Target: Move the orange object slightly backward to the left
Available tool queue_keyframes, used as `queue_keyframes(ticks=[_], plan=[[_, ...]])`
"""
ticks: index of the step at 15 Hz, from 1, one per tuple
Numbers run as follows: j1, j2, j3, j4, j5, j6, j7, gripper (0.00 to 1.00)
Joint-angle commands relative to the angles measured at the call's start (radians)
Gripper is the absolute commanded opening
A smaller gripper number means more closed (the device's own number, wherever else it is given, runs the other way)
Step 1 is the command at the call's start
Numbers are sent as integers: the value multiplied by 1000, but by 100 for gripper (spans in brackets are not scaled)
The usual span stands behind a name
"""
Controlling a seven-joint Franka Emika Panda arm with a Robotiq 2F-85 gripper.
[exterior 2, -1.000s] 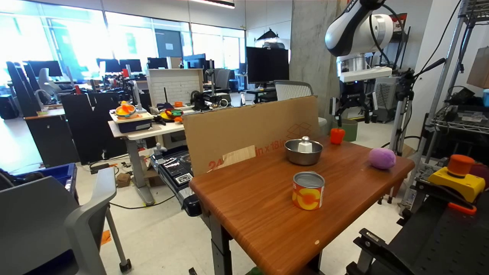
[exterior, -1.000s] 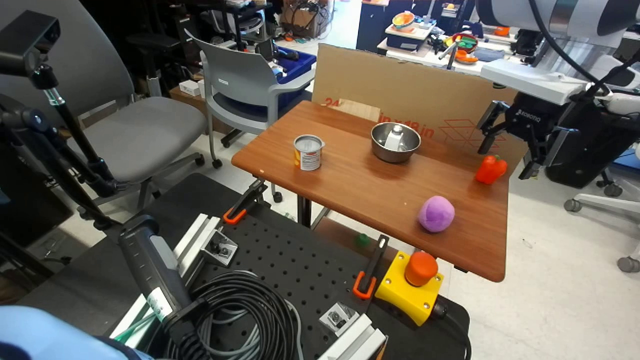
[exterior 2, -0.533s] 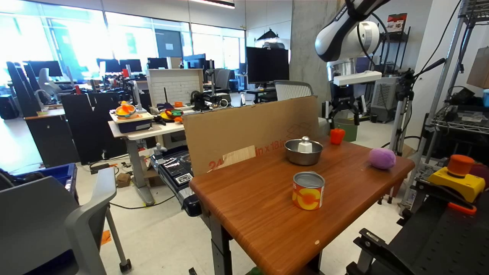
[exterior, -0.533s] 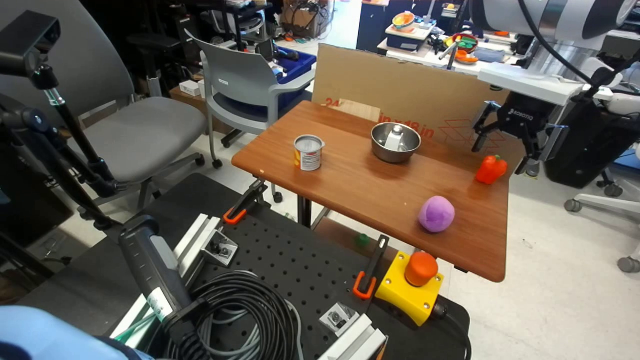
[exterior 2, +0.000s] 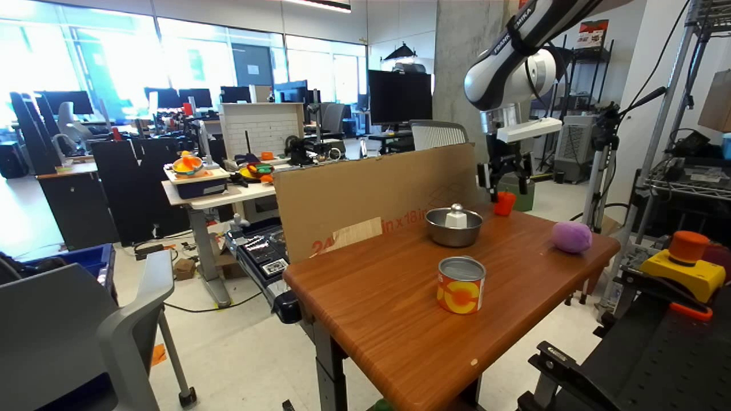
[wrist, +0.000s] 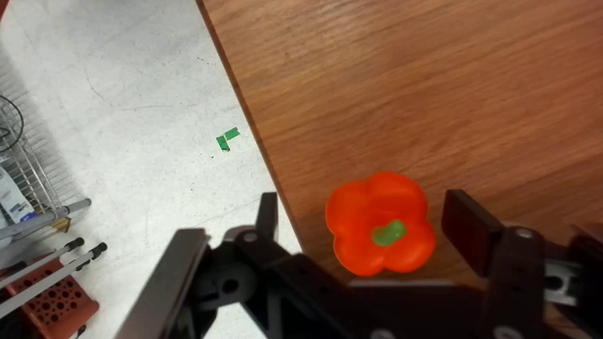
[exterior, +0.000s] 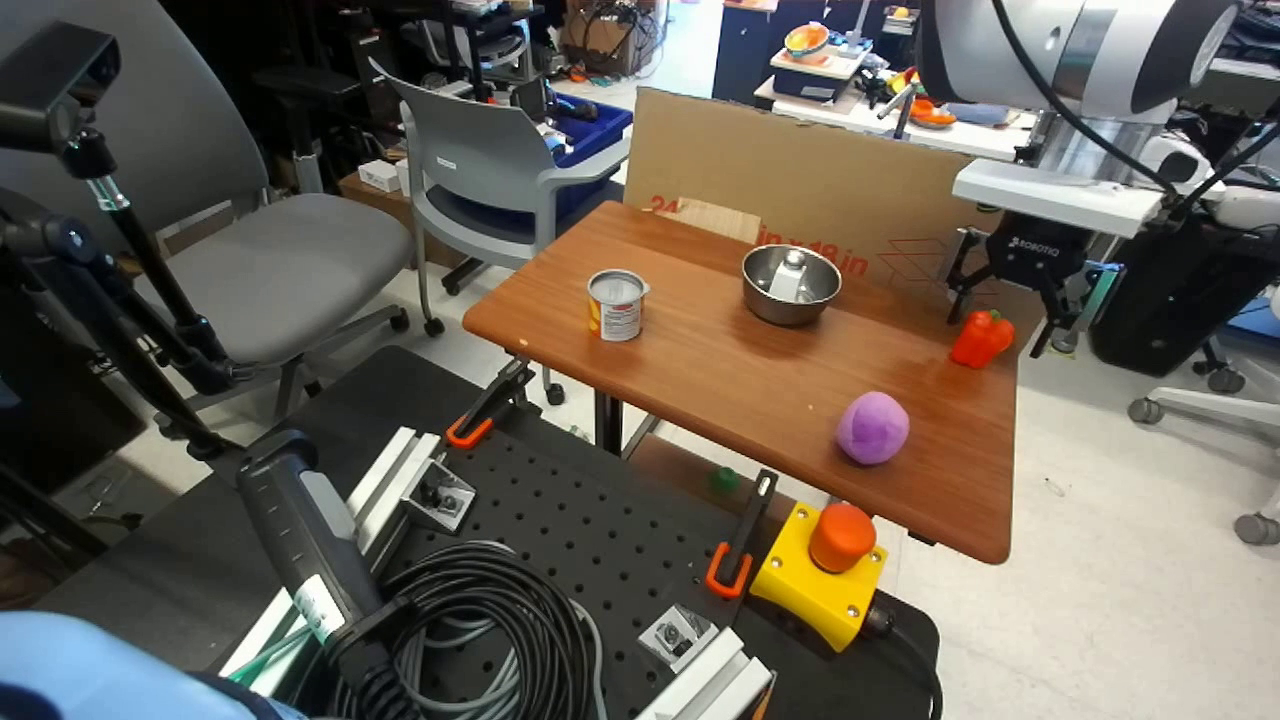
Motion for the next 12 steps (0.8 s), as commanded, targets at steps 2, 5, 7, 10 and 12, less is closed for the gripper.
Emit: queue_keyframes(ticks=[2,5,7,10,12], plan=[[-8,50,10,62,-34,27,-50,49],[-8,33,16,51,-36,34,-80,26],[-8,1,22,33,-36,32,-102,25],[-9,-107,49,-41,-13,36,-140,25],[-21,-209,87,-107,19,22,-184,25]])
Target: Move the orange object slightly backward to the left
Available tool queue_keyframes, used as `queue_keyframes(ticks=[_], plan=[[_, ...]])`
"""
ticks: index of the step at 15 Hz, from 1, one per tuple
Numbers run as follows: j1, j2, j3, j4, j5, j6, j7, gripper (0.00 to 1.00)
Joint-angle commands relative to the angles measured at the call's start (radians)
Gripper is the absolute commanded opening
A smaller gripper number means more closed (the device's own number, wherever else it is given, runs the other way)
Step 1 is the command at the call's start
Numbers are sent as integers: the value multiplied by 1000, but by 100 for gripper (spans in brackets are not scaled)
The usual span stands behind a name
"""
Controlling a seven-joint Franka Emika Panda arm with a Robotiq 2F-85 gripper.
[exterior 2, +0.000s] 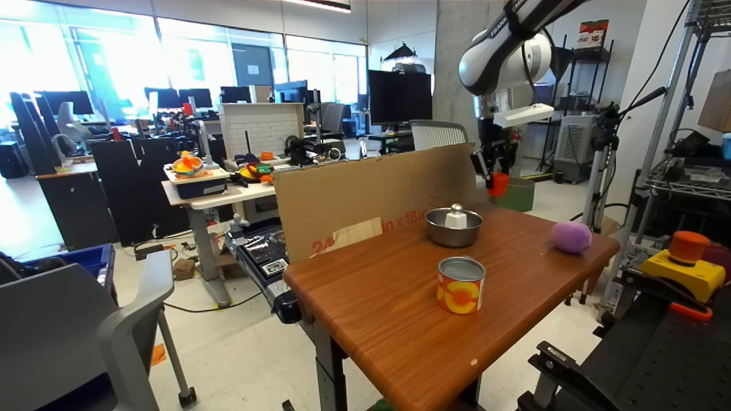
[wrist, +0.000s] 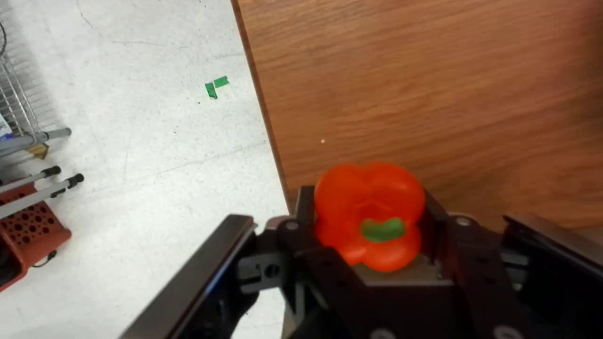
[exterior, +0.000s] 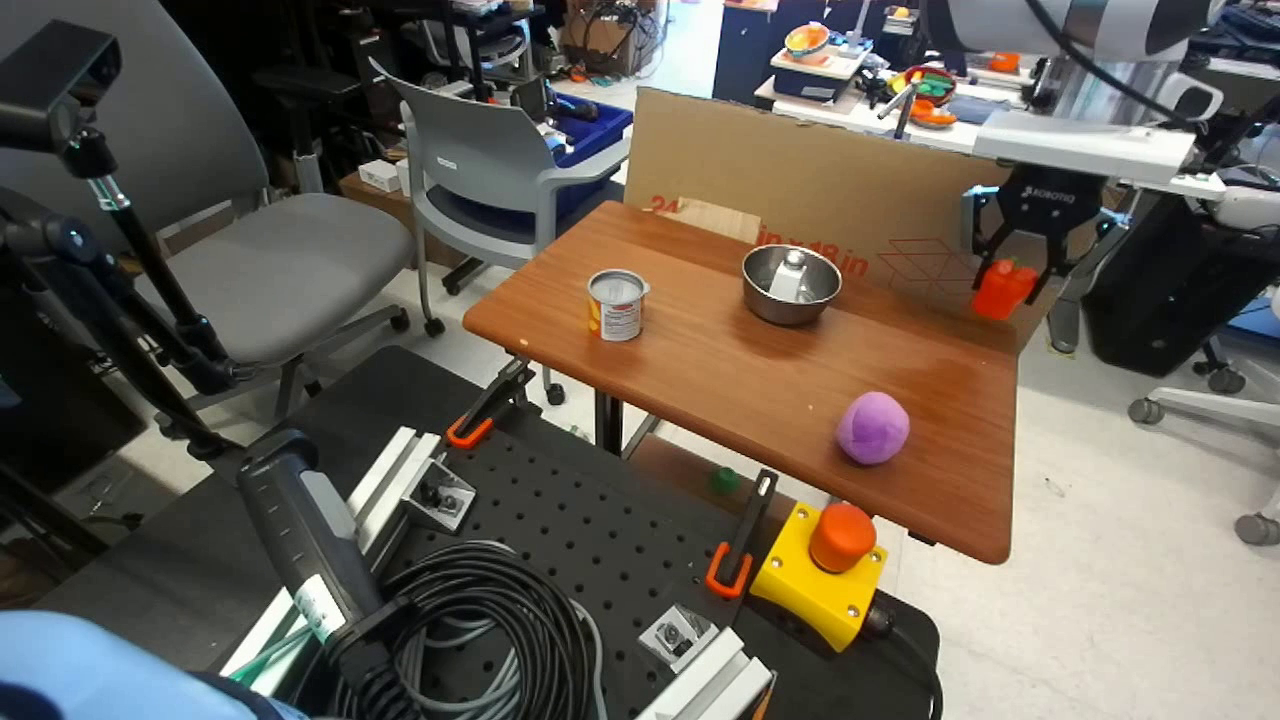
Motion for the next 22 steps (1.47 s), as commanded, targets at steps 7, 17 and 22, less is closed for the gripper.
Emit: queue_keyframes(ticks=[7,17,22], plan=[[8,-493,111,-418,82,-186,-198,25],[91,-702,115,-850,54,-95,-221,25],[133,-688,121,-986,23,73,-200,25]])
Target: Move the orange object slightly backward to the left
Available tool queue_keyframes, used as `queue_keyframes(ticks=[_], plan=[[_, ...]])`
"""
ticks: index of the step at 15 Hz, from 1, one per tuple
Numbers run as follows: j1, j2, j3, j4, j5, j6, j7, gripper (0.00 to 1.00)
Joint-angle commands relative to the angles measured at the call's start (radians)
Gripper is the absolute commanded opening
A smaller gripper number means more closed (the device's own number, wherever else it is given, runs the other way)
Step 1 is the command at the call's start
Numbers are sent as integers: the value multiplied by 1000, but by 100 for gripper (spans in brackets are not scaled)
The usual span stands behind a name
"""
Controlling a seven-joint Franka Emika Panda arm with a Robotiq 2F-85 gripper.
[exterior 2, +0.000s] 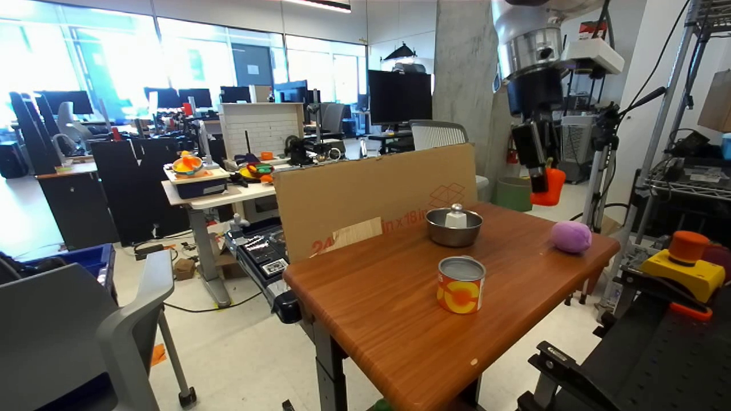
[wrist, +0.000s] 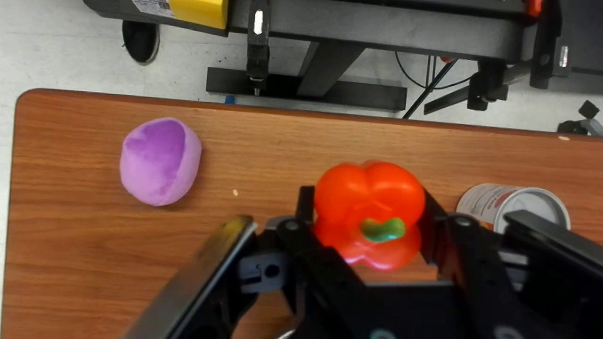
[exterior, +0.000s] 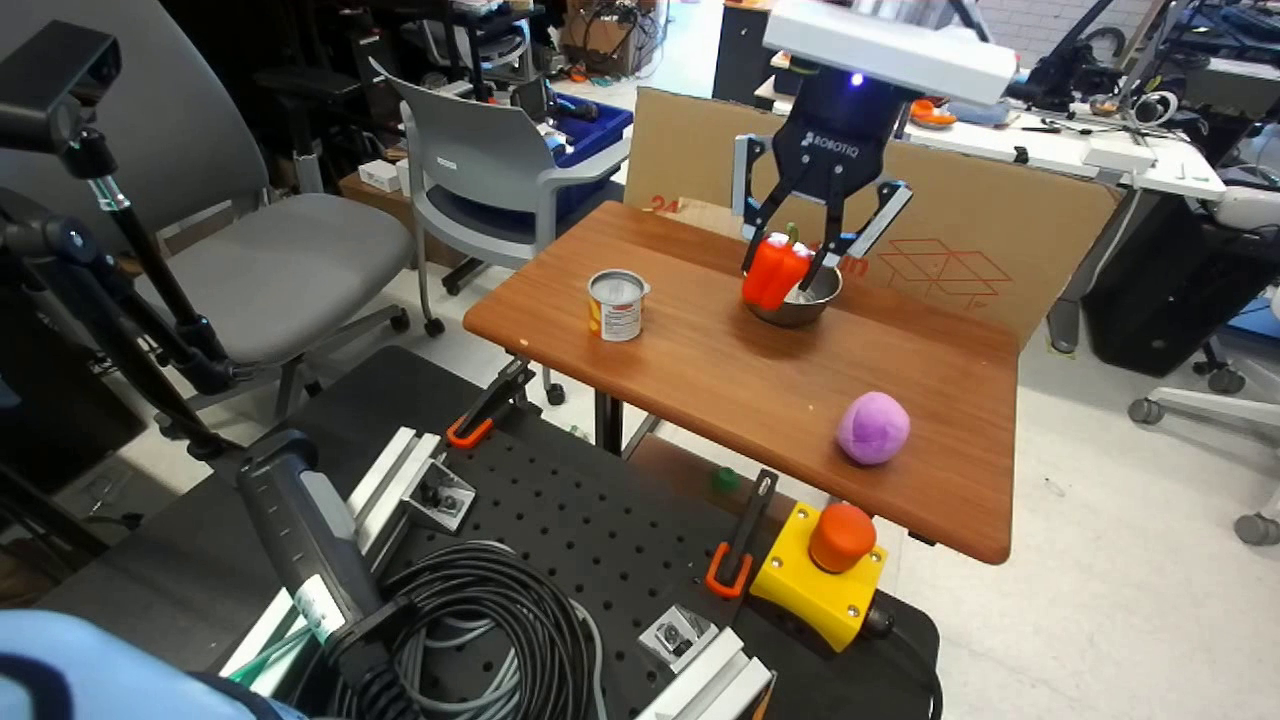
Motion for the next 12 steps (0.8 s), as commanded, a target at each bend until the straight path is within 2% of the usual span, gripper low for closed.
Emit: queue_keyframes(ticks=[1,7,12], plan=[[27,-18,6,-121,-55,133,20,25],[65,29,4,-217,-161,304,89,25],[80,103,-12,-218,-244,394,162,25]])
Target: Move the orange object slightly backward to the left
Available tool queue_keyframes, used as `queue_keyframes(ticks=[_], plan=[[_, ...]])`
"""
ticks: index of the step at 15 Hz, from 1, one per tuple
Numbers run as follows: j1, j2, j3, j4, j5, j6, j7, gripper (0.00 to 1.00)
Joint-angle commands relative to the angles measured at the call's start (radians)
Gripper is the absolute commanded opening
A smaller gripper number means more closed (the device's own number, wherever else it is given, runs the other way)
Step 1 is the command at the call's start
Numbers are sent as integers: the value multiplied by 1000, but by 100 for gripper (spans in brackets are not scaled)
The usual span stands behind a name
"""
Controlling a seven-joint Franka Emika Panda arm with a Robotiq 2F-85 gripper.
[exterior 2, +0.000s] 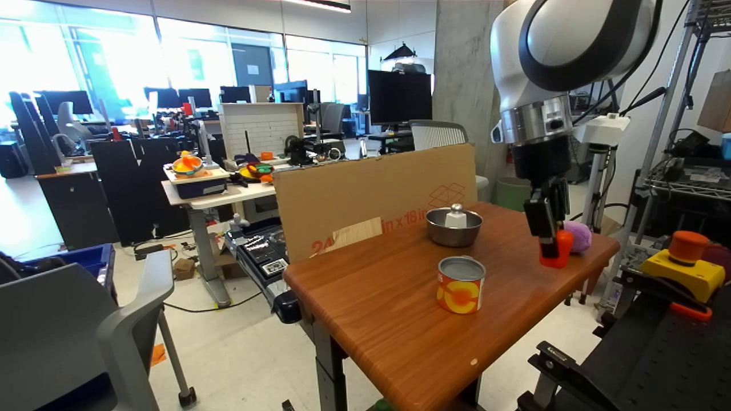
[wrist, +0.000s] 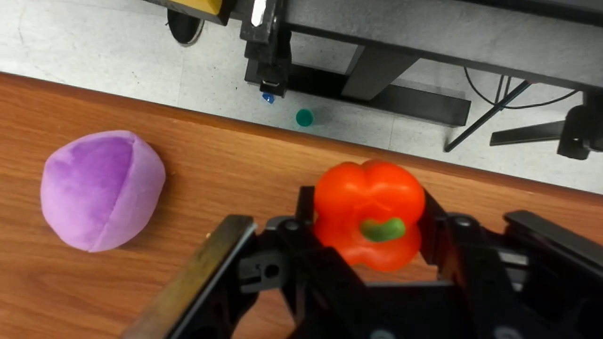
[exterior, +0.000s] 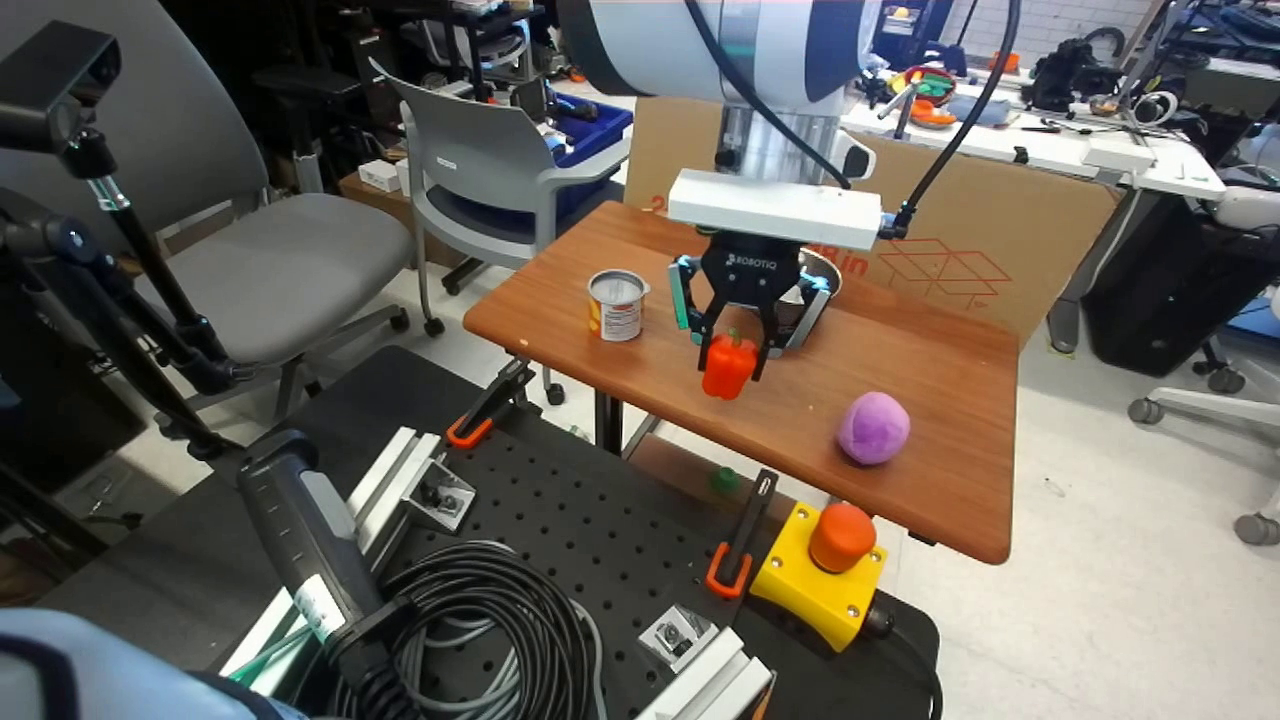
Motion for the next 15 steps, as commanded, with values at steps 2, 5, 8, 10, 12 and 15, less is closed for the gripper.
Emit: queue_keyframes(ticks=[2,5,8,10,12,15], plan=[[22,67,-25,-5,-73,86,71,25],[31,103,-38,2,-101,138,110,25],[32,102,-40,10,-97,149,122,25],[35,102,-44,8,-104,132,125,75],[25,88,-34,6,-84,93,101,83],[11,34,-20,9,-54,36,65,100]])
